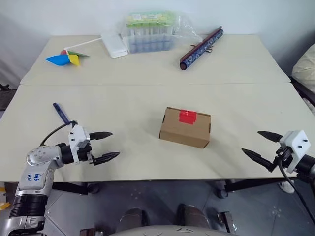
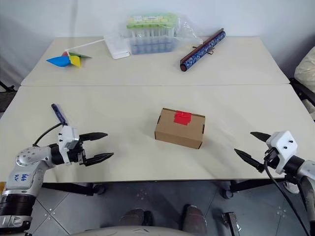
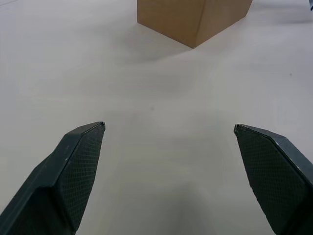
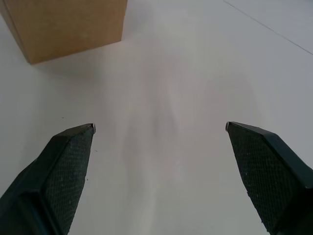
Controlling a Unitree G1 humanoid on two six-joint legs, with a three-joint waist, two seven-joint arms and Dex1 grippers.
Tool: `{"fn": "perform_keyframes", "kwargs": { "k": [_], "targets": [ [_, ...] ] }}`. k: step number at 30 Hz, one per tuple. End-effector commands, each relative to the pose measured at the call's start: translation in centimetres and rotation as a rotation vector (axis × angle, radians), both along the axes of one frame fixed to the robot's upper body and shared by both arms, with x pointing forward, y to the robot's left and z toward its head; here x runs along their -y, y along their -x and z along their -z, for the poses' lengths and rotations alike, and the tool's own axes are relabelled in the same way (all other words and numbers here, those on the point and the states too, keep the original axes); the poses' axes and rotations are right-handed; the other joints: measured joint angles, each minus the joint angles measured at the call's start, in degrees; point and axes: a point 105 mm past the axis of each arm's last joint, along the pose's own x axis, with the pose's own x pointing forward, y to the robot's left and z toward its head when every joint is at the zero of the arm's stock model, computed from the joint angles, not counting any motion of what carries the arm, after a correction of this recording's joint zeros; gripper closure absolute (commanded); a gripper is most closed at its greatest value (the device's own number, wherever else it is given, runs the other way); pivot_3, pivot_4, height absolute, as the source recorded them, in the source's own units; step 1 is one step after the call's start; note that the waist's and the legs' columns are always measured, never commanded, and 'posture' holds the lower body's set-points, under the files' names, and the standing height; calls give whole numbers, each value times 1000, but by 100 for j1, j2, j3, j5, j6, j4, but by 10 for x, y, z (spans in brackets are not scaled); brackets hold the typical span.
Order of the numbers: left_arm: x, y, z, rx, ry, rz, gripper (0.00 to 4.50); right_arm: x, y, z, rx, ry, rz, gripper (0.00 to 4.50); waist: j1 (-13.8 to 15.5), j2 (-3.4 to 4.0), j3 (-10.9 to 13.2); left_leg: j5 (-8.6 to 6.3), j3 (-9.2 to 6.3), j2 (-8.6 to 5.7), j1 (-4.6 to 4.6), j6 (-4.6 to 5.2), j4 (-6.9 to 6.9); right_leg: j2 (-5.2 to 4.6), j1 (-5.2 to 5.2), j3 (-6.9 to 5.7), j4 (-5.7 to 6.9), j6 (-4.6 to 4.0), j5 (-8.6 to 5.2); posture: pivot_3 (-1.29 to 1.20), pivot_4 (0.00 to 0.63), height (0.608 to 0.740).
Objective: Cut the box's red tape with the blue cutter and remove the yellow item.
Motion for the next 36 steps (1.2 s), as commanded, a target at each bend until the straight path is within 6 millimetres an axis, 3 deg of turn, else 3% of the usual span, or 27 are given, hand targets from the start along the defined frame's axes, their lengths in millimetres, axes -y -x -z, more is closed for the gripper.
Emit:
{"fn": "perform_keyframes", "kwargs": {
  "k": [1,13,15,19,29,31,36],
  "targets": [
    [4,-2,-12,46,-6,13,13,6,0,-16,54,15,15,0,3,0,0,0,3,0,0,0,0,0,-1,3,0,0,0,0,150,740],
    [7,-15,-12,24,-46,-56,13,15,-7,-14,-3,15,131,0,2,-1,0,0,46,-1,-6,1,2,4,-39,55,18,-1,1,0,150,740],
    [12,-16,-17,82,-43,-43,13,8,-10,-24,49,-5,107,0,0,-1,0,0,54,-1,-8,1,2,4,-47,63,22,-1,1,0,150,740],
    [23,-20,-21,131,-41,-13,806,0,-13,-28,58,7,123,818,1,0,-1,0,58,-1,-8,0,2,10,-51,65,25,-4,2,0,150,740],
    [53,-52,-19,101,-60,-23,3981,-38,-27,-20,20,11,78,4373,14,-2,-1,1,63,-5,-12,0,14,16,-52,68,25,-8,5,0,150,740],
    [58,-59,-17,79,-49,-45,4457,-44,-31,-16,20,14,84,4500,12,-2,-1,0,62,-5,-13,0,12,19,-53,67,26,-8,5,0,150,740],
    [75,-67,-13,1,7,-61,4457,-52,-42,-4,-1,19,112,4500,4,-2,-2,0,63,-5,-18,0,14,22,-57,66,25,-8,5,0,150,740]
  ]
}}
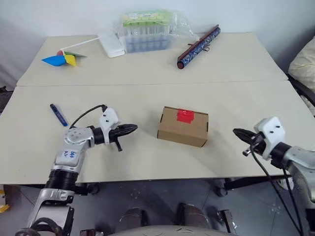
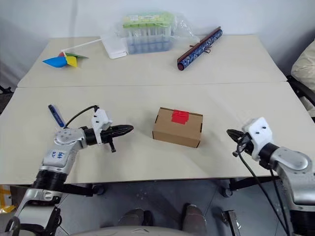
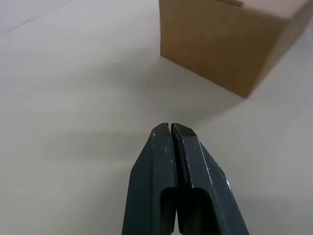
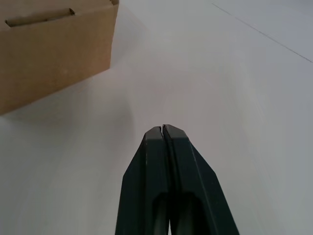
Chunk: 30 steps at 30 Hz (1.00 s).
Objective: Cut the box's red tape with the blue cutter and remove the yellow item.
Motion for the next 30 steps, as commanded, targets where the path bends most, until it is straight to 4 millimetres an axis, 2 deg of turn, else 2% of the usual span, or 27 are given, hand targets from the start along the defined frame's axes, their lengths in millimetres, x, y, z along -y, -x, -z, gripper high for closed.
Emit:
{"fn": "perform_keyframes", "kwargs": {
  "k": [1,5,13,21,30],
  "targets": [
    [10,-4,-1,-63,15,6,4457,-2,-5,2,-3,11,23,4500,-1,0,0,0,0,0,0,0,0,0,0,0,0,0,0,0,150,740],
    [30,-8,6,-187,63,56,4457,-14,-9,14,-39,13,-21,4500,25,-1,-1,0,-1,-2,-3,0,5,2,1,-1,1,0,0,0,150,740],
    [54,-19,-14,-243,189,111,4457,-55,-14,18,-96,34,-195,4500,-16,-2,-1,1,-2,0,-4,-1,6,4,1,-1,1,0,0,0,150,740],
    [59,-22,-13,-256,186,122,4457,-86,-14,17,-132,61,-320,4500,-9,-3,-1,1,-3,0,-4,-1,6,5,-1,-2,4,0,0,0,150,740],
    [65,-26,-8,-257,178,120,4457,-107,2,17,-166,109,-401,4500,-7,-8,-4,1,-4,0,-4,-2,8,5,-1,-3,6,0,0,0,150,740]
  ]
}}
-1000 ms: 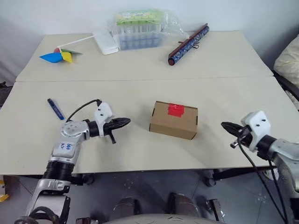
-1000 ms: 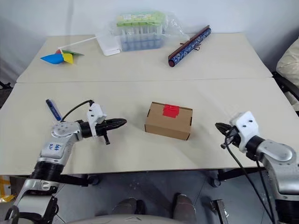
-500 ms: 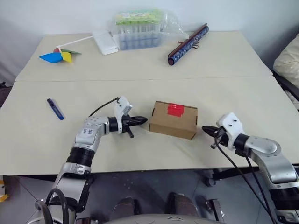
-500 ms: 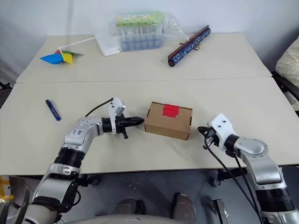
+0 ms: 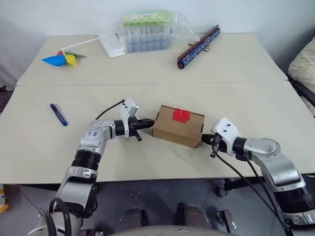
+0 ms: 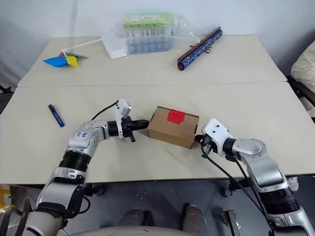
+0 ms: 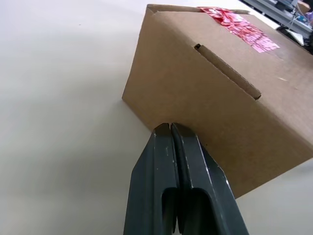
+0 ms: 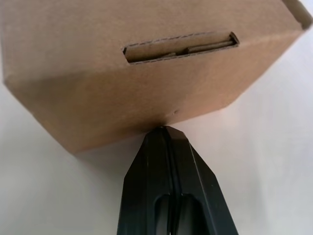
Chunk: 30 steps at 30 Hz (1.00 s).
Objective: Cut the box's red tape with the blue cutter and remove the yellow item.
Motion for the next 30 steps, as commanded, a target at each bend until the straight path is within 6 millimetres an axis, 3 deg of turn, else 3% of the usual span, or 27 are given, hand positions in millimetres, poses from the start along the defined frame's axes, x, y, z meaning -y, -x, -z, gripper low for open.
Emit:
{"fn": "perform_keyframes", "kwargs": {
  "k": [1,7,16,22,30],
  "targets": [
    [14,-2,-6,31,4,42,4457,-24,17,-5,-5,8,-119,4500,1,-1,-1,0,0,0,0,0,0,0,0,0,0,0,0,0,150,740],
    [25,-8,-7,42,-10,75,4457,-32,30,-6,-27,37,-155,4500,13,-12,-7,0,1,-1,-3,0,2,0,0,-2,-1,0,0,0,150,740],
    [28,-12,-8,49,-24,99,4457,-24,23,-6,-4,58,-101,4500,3,-16,-9,0,1,-1,-3,0,2,0,0,-4,-1,0,0,0,150,740],
    [20,-14,-6,47,-38,82,4457,-19,23,-10,-10,78,-96,4500,17,-17,-9,0,1,-3,-5,0,3,0,0,-3,-2,0,0,0,150,740],
    [-11,-18,-9,48,-57,12,4457,-5,25,-12,-13,120,-38,4500,4,-17,-8,0,1,-1,-7,0,3,0,-3,-5,-1,0,0,0,150,740]
  ]
}}
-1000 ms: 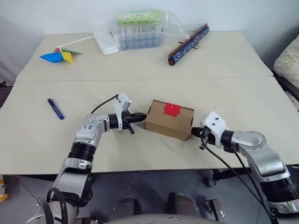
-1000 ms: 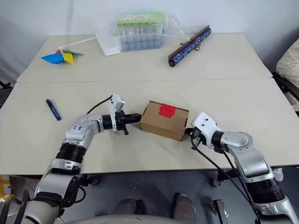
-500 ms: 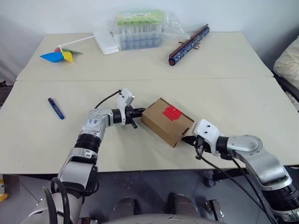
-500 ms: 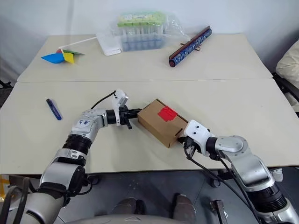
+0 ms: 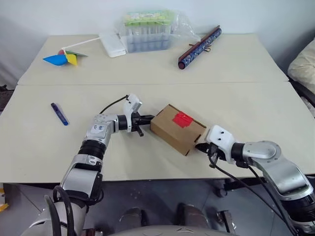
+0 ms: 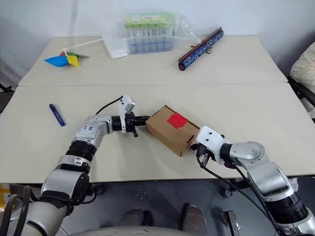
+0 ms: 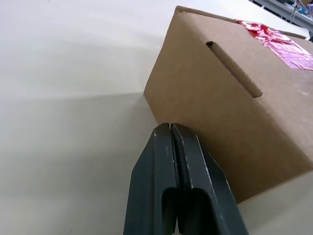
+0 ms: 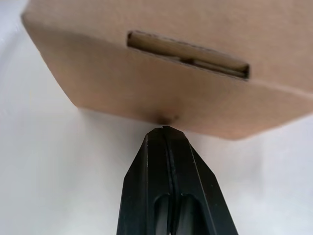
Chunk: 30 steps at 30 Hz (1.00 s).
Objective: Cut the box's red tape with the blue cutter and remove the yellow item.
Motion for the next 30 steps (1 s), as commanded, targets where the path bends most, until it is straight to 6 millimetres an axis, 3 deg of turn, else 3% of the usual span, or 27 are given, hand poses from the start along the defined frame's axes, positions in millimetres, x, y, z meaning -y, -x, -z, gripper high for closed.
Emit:
{"fn": "perform_keyframes", "kwargs": {
  "k": [1,7,12,15,19,20,22,30],
  "targets": [
    [-13,-1,-4,16,-10,-14,4457,6,1,-13,52,10,28,4500,0,0,0,0,0,0,0,0,0,0,0,0,0,0,0,0,150,740],
    [-28,-6,-11,27,-25,-46,4457,26,3,-14,52,32,112,4500,16,-1,0,0,0,-1,-4,0,1,0,0,-2,-1,0,0,0,150,740],
    [-56,-6,-26,68,-29,-104,4457,55,2,-33,92,22,192,4500,6,-1,1,0,0,-1,-6,0,2,0,-3,-1,-1,0,0,0,150,740],
    [-74,0,-43,93,-23,-140,4457,76,-9,-57,194,42,212,4500,-6,-3,1,0,0,0,-6,0,2,0,-3,-1,0,0,0,0,150,740],
    [-86,11,-50,114,-51,-181,4457,91,-20,-76,261,9,184,4500,-15,-2,1,0,0,0,-4,0,0,0,-4,4,0,0,0,0,150,740],
    [-91,14,-51,114,-69,-212,4500,93,-23,-83,260,-33,177,4157,-22,-3,2,0,0,1,-3,0,0,0,-4,3,1,0,0,0,150,740],
    [-98,19,-54,94,-72,-273,3894,93,-25,-92,251,-95,147,3692,-22,-3,2,0,-1,2,-3,0,0,0,-4,7,1,0,0,0,150,740],
    [-118,41,-76,93,-54,-480,1430,72,-27,-118,228,-285,-115,862,-7,-5,3,0,-8,3,-3,0,2,0,-2,9,2,0,0,0,150,740]
  ]
}}
